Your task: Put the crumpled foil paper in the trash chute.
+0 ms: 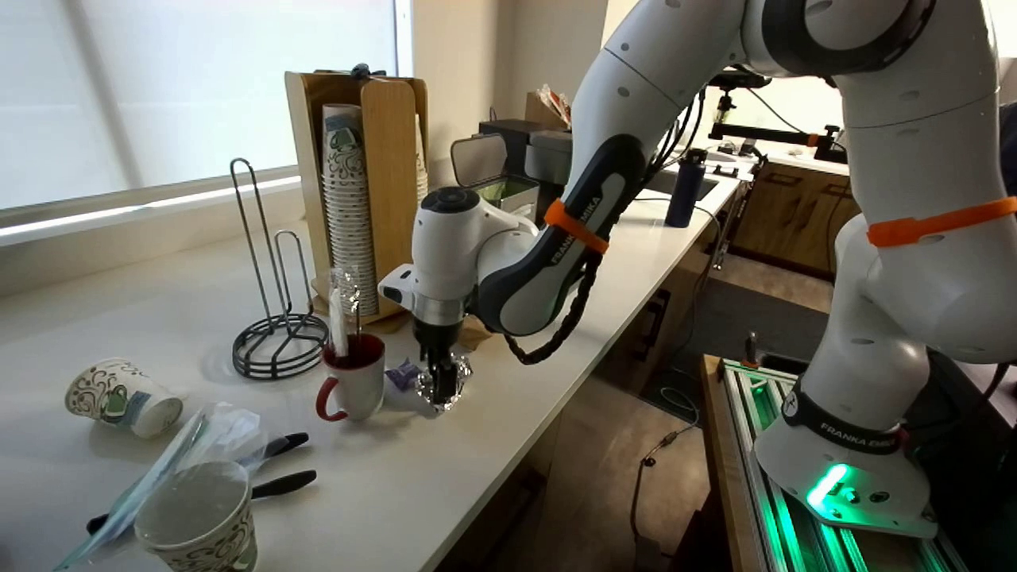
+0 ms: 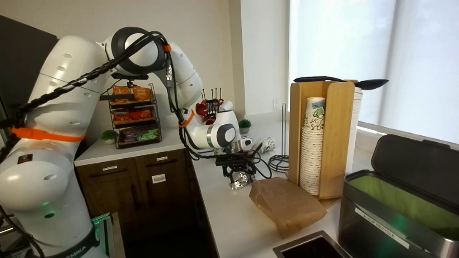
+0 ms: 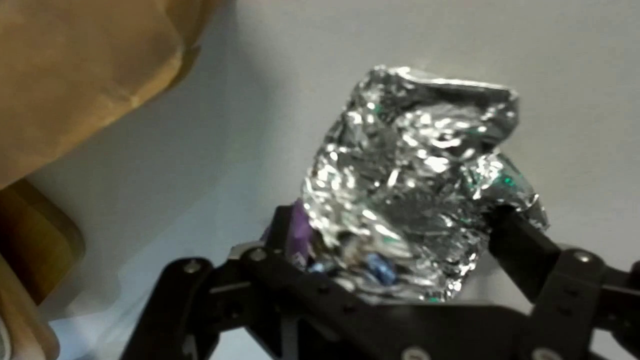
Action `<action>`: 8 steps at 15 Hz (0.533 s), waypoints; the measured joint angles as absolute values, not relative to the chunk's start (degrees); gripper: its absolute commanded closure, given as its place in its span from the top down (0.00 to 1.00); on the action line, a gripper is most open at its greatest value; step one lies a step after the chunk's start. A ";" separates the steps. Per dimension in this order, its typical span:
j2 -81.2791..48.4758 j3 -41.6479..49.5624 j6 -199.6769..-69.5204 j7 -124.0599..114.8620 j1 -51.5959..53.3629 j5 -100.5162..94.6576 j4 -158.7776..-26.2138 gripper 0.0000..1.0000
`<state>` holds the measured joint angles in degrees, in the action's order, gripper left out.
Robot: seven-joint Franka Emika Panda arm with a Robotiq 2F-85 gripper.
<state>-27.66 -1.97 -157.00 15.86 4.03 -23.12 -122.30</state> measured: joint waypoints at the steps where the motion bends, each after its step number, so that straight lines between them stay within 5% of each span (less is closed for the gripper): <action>1: -28.36 -2.16 -156.45 15.86 4.04 -22.96 -121.86 0.74; 8: -30.52 -2.10 -152.55 15.84 4.07 -22.67 -118.70 0.21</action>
<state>-30.52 -2.10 -152.55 15.84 4.07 -22.67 -118.70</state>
